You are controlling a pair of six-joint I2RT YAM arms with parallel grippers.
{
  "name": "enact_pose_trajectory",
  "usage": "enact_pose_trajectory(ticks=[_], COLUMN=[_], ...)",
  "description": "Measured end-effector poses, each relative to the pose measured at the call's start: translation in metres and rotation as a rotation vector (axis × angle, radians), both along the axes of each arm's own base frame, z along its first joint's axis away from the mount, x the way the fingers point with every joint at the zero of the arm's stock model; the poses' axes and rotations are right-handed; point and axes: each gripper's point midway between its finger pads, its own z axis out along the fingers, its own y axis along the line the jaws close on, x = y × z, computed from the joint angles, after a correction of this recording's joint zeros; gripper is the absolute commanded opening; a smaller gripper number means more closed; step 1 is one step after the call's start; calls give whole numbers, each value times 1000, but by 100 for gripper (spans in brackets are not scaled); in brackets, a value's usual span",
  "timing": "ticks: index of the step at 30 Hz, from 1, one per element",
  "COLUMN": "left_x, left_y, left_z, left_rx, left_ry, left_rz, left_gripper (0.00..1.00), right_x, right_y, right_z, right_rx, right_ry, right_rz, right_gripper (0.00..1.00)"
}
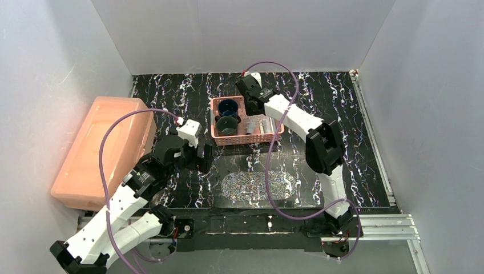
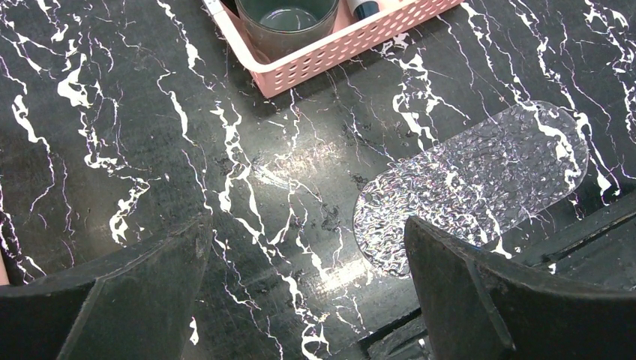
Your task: Prepare toiletry sets of a toothbrush and toothpaste on the tray
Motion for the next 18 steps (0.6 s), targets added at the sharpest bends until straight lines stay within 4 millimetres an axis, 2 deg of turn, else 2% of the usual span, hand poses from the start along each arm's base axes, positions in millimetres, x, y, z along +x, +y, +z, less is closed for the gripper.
enact_pose_trajectory(ticks=[7, 18], left_x=[1, 3], left_y=[-1, -1], left_z=[-4, -7], left_rx=[11, 23], left_ry=[13, 21], left_rz=[0, 2], left_gripper=[99, 99], right_x=[-5, -20], right_y=[-10, -23], right_z=[18, 68], right_rx=[11, 84], right_ry=[-44, -139], right_rz=[-15, -31], right_gripper=[1, 1])
